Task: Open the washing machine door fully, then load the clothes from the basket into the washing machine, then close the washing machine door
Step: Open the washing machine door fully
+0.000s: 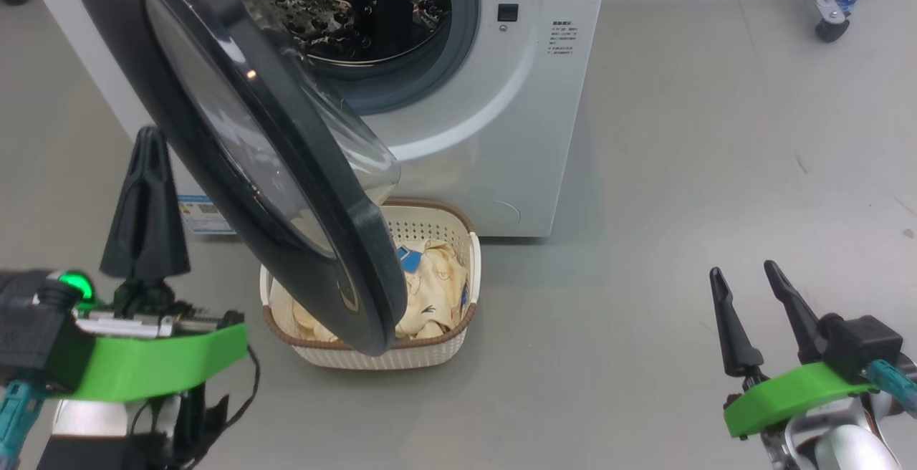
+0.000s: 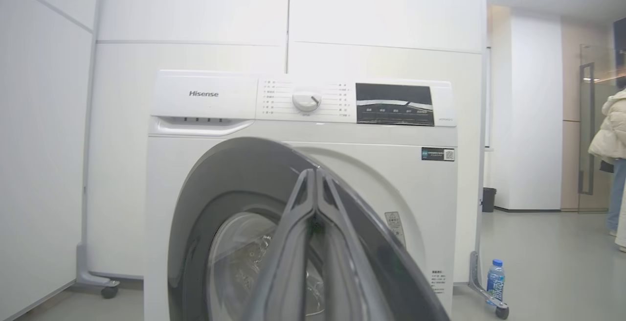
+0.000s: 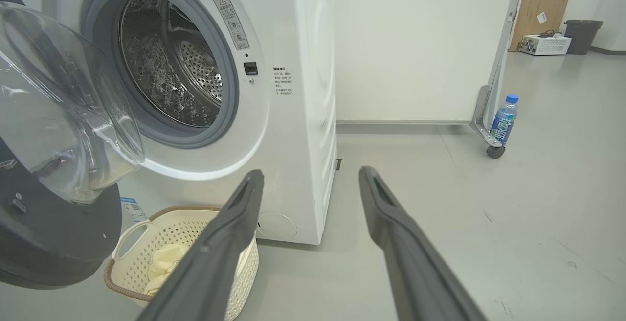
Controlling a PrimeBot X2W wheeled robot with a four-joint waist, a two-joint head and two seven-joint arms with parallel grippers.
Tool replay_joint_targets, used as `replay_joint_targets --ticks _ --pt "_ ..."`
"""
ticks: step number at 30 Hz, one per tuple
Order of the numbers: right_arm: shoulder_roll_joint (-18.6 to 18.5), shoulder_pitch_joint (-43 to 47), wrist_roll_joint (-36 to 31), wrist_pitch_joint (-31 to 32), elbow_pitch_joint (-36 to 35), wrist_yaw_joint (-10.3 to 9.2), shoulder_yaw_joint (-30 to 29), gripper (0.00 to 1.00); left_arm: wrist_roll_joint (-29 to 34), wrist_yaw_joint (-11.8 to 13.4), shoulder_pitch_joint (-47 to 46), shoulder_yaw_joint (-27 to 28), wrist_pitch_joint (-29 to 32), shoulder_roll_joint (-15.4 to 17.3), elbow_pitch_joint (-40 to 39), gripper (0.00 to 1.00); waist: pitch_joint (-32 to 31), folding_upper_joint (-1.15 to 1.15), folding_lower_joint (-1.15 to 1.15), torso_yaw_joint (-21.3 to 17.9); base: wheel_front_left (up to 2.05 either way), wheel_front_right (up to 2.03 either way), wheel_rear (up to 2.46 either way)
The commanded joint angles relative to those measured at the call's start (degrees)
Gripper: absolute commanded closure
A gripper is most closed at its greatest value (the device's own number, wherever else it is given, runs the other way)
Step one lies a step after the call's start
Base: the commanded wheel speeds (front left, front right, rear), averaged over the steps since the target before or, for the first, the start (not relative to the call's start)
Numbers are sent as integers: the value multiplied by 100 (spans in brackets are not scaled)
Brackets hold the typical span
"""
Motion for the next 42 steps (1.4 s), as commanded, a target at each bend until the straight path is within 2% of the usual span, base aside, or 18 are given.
replay_joint_targets --ticks 1,7,13,17,28,42 --pt "-56 -169 -1 -52 -137 -15 71 0 116 -58 -497 68 94 145 -412 100 -18 0 0 -11 0 0 0" --pt "-39 -213 59 -52 -74 -15 61 0 269 -202 -1312 -626 491 -19 -1076 100 -35 0 0 -84 0 0 0" --pt "-46 -263 94 -52 34 -15 100 0 298 -283 -1807 -1353 739 -369 -1191 100 -23 0 0 -180 0 0 0" --pt "-56 -263 148 -52 110 -15 127 0 248 -328 -1837 -1895 775 -556 -1006 100 12 0 0 -223 0 0 0" --pt "-123 -270 161 -52 187 -15 133 0 90 -389 -1528 -3207 625 -780 -352 100 162 0 0 -126 0 0 0" --pt "-173 -328 175 -52 186 -15 189 0 2 -405 -1313 -3843 400 -794 621 100 305 0 0 0 0 0 0"
